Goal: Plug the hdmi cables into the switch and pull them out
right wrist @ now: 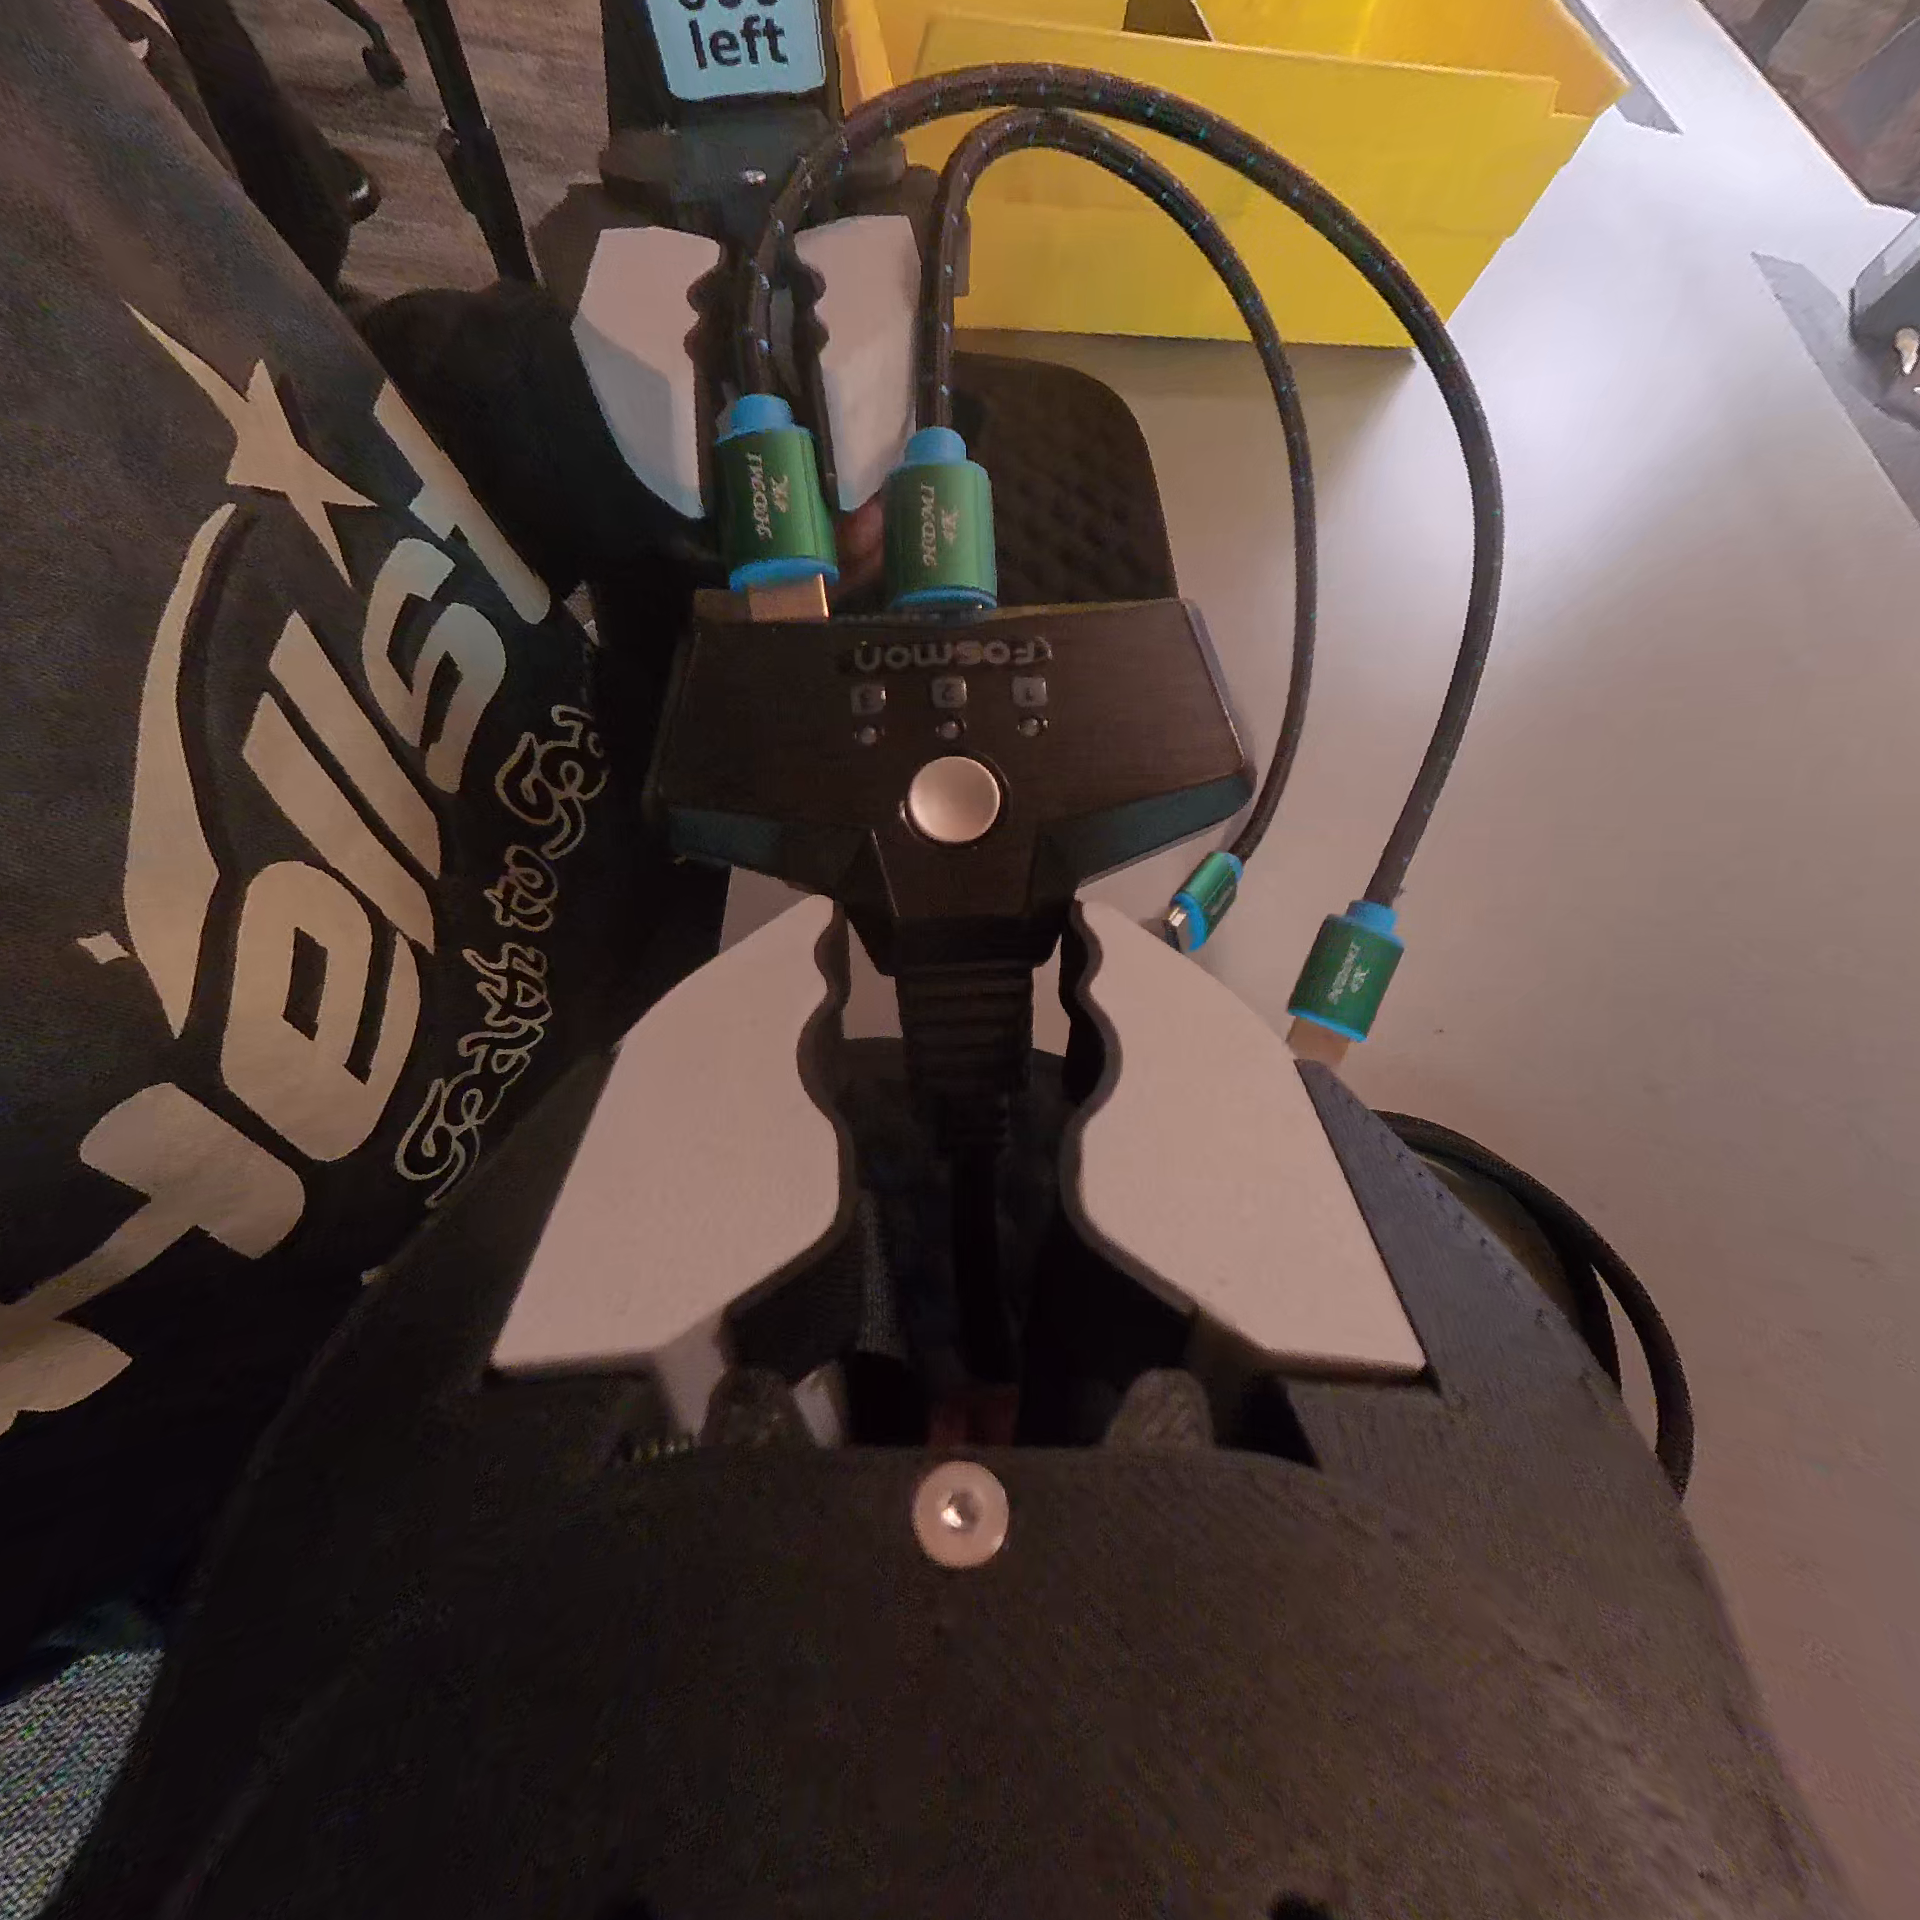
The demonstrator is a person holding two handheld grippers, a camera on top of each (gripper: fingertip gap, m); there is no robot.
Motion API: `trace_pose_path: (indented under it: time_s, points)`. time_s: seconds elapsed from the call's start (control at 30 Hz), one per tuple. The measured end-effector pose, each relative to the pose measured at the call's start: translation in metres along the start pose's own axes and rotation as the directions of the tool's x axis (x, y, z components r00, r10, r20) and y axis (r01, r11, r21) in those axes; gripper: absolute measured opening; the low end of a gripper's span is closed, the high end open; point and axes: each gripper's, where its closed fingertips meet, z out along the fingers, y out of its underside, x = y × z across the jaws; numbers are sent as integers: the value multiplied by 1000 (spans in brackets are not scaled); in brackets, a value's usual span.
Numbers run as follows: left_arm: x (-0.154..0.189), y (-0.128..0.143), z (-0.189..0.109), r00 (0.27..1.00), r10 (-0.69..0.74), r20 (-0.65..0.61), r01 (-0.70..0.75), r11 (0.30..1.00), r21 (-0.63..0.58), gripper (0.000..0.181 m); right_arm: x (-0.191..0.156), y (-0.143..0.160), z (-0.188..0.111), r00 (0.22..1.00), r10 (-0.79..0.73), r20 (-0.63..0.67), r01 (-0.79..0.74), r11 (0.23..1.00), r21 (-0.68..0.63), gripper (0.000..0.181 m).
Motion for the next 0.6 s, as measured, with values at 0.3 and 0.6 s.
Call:
trace_pose_path:
  time_s: [0.3,0.6]
  points:
    - [0,0,1,1000,-14,-4,14,1000,14,20,-1,2,1,1000,9,5,-9,1000,15,40]
    - [0,-3,-1,1000,-9,2,8,999,42,20,-1,1,5,1000,13,18,-13,1000,28,40]
